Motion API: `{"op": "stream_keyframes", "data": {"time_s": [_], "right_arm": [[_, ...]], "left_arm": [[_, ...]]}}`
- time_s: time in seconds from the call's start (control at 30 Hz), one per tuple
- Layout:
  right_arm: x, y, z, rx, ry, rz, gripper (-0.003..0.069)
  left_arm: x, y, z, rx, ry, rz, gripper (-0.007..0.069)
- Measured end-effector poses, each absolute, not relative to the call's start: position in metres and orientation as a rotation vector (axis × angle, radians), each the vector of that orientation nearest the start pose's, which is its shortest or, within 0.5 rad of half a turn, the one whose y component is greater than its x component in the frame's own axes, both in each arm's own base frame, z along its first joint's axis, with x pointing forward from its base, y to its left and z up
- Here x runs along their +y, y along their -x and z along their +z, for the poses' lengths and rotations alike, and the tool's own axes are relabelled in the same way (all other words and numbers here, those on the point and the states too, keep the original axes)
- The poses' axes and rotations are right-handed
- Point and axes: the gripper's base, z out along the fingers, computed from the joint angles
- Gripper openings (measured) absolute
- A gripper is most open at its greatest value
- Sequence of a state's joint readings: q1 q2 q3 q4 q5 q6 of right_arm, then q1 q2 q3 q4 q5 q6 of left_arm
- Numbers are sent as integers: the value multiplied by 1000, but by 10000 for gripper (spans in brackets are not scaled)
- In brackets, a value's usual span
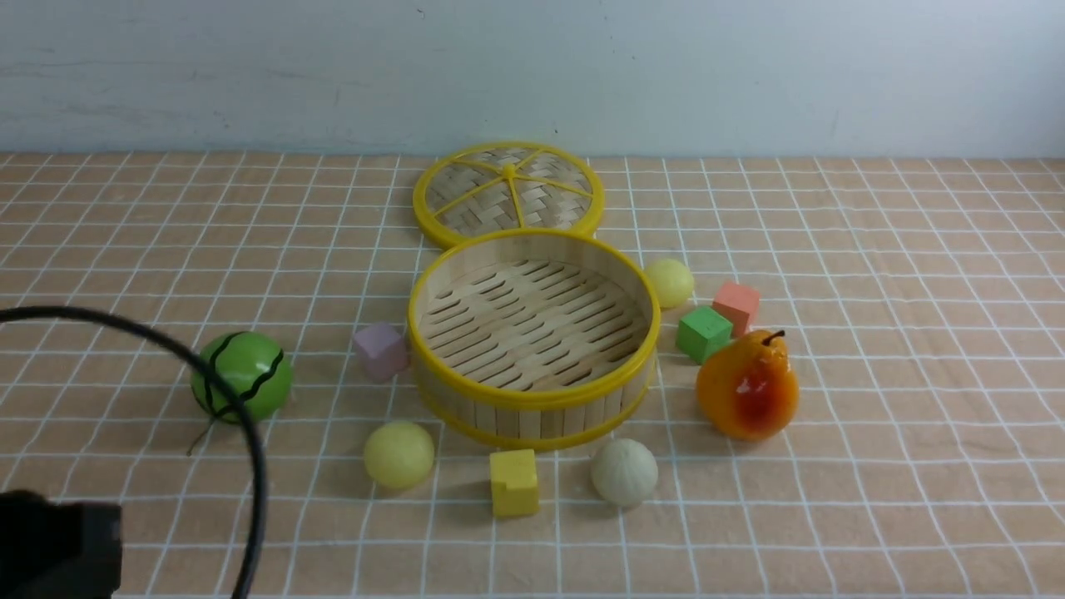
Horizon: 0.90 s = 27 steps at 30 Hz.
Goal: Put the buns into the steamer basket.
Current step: Use the left arm to grab a steamed stuffed bun
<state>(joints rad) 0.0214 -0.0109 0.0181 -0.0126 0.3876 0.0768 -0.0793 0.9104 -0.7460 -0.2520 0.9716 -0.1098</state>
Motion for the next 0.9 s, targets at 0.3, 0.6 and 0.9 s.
{"op": "stream_keyframes", "data": {"time_s": [0.3, 0.6, 0.9], "right_arm": [[1, -52, 173, 1878, -44, 55, 239], [1, -52, 173, 1878, -44, 55, 239], [1, -52, 173, 1878, -44, 55, 239]], "left_arm": [[-119, -245, 278, 2706, -310, -324, -13], [-159, -303, 248, 2735, -433, -163, -11], [-168, -327, 221, 2693, -544, -90, 153]]}}
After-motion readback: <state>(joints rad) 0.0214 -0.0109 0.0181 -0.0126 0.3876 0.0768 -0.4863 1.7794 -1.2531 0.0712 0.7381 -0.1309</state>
